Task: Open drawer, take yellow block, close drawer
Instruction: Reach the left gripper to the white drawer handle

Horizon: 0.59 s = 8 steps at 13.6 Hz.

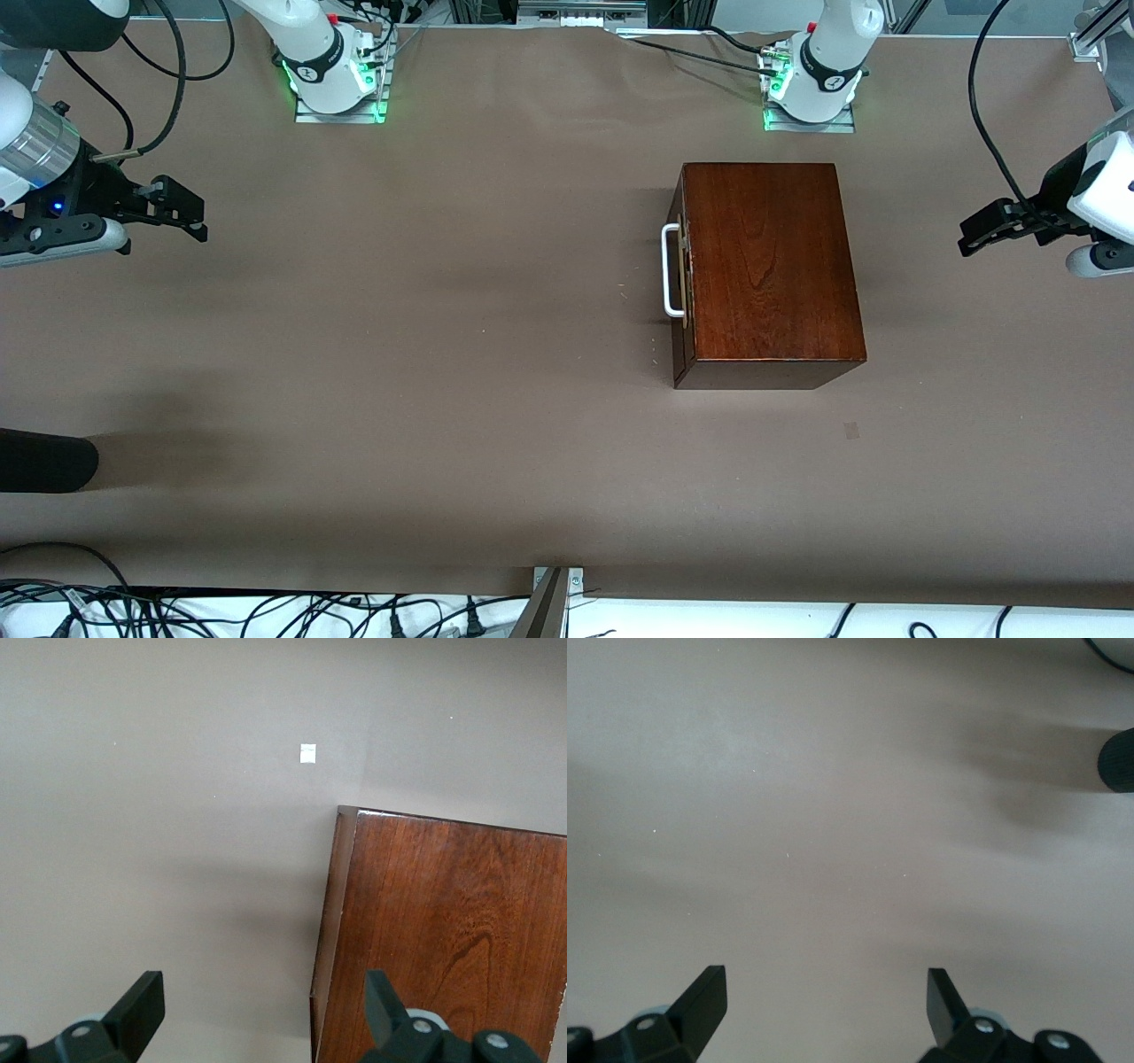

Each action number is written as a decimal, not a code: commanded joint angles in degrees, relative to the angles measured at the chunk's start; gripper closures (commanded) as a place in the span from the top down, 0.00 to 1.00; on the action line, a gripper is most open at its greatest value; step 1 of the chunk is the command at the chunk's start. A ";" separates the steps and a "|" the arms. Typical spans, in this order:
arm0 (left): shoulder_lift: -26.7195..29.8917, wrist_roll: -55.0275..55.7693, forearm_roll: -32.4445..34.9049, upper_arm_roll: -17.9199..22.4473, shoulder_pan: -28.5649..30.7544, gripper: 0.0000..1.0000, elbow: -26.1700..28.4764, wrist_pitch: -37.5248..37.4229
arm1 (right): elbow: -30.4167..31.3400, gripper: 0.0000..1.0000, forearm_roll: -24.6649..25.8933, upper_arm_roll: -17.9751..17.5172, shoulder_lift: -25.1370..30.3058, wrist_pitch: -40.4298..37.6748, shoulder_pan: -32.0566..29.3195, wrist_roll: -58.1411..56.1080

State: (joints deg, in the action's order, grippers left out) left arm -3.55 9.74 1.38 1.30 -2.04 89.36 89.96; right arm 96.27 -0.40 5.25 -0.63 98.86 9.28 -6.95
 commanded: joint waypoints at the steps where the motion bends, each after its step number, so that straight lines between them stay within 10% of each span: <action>1: -0.75 -1.04 -1.38 0.02 0.02 1.00 -1.99 -1.45 | -1.35 1.00 0.84 -0.33 -0.51 -1.21 -0.40 0.63; 8: -0.84 -0.86 -1.29 -0.68 -0.07 1.00 -1.91 -4.17 | -1.35 1.00 0.84 -0.33 -0.51 -1.12 -0.40 0.63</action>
State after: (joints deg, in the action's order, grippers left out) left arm -3.58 9.74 1.38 1.23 -2.10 89.35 88.34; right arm 96.27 -0.40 5.25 -0.63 98.86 9.28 -6.95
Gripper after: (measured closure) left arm 0.000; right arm 0.000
